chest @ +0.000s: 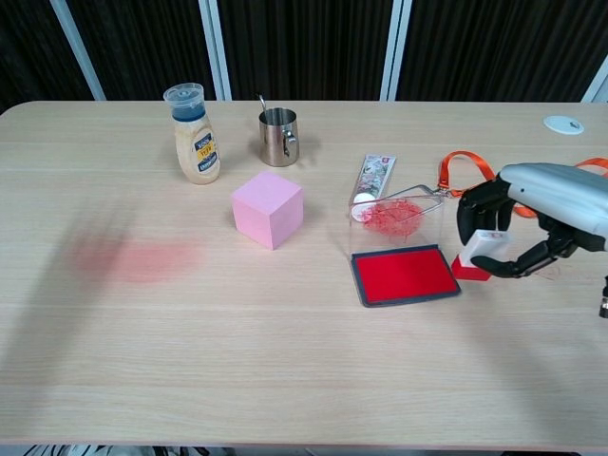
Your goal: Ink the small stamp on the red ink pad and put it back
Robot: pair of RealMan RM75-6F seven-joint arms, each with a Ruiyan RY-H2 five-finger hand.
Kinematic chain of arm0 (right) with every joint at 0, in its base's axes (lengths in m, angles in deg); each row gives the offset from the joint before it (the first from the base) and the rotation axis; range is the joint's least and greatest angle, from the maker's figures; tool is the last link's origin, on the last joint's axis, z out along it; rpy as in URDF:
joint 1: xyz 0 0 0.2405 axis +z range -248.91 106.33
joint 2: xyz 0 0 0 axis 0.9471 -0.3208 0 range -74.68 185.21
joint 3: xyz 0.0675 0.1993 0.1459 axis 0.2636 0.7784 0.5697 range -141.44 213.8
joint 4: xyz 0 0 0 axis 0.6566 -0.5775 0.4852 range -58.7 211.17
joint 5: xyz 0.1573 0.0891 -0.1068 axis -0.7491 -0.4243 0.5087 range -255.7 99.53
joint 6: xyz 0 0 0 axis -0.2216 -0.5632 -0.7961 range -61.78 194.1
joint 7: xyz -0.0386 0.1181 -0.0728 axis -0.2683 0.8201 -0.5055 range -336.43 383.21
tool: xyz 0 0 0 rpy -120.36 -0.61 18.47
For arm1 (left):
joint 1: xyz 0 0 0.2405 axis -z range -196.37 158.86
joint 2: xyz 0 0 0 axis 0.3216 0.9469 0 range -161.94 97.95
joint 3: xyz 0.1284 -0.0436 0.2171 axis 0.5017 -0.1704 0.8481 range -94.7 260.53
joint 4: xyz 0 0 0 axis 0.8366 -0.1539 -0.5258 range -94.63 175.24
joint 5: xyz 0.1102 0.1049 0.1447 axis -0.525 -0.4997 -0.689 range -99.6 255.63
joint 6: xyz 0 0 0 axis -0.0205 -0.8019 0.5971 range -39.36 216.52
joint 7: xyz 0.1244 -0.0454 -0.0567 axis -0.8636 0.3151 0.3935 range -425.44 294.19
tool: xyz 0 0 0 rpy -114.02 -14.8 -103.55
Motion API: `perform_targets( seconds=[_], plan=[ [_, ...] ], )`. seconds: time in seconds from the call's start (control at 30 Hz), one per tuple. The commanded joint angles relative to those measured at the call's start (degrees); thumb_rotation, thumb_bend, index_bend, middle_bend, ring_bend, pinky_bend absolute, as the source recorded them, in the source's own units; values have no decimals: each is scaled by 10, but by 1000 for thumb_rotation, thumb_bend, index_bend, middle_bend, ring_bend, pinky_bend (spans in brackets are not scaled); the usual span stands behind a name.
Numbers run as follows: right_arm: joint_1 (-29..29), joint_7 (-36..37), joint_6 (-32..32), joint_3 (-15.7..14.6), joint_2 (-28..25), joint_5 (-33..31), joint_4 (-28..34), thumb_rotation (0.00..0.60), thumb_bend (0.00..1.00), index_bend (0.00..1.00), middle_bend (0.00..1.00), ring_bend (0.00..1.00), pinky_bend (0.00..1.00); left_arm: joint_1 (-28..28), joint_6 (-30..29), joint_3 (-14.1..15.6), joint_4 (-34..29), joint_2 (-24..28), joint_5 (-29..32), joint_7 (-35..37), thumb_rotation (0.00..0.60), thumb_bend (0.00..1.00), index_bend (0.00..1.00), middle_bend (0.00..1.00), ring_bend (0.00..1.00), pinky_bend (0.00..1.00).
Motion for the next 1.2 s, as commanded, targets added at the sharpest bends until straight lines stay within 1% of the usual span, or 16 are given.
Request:
perform_targets(
  seconds=[0.03, 0.2, 0.73, 1.2],
  plan=[
    [8, 7, -5, 11, 26, -6, -16, 600, 750, 823, 665, 480, 452, 0, 0, 0, 0, 0, 0, 1, 600, 22, 0, 0, 0, 0],
    [16, 10, -9, 19, 55, -9, -38, 600, 749, 825, 665, 480, 452, 1, 1, -1, 1, 1, 0, 4, 600, 23, 0, 0, 0, 0],
    [35, 5, -21, 33, 133, -21, -126, 600, 750, 845, 682, 490, 452, 3, 8, -2, -1, 2, 6, 8, 600, 22, 0, 0, 0, 0],
    [39, 6, -27, 37, 172, -33, -170, 600, 750, 853, 687, 494, 452, 4, 9, -2, -2, 5, 7, 14, 600, 23, 0, 0, 0, 0]
  ],
)
